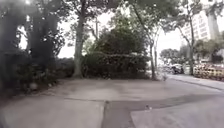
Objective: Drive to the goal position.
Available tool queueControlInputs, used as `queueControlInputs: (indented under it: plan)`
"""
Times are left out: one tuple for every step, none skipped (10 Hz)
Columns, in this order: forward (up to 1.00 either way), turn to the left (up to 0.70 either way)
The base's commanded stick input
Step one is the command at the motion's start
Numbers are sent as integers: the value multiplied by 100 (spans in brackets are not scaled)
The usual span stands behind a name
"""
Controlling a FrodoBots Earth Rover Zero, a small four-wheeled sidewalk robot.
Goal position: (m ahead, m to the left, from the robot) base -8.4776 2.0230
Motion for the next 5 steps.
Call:
queueControlInputs:
  plan:
    - [70,0]
    - [70,0]
    - [70,0]
    - [70,0]
    - [70,0]
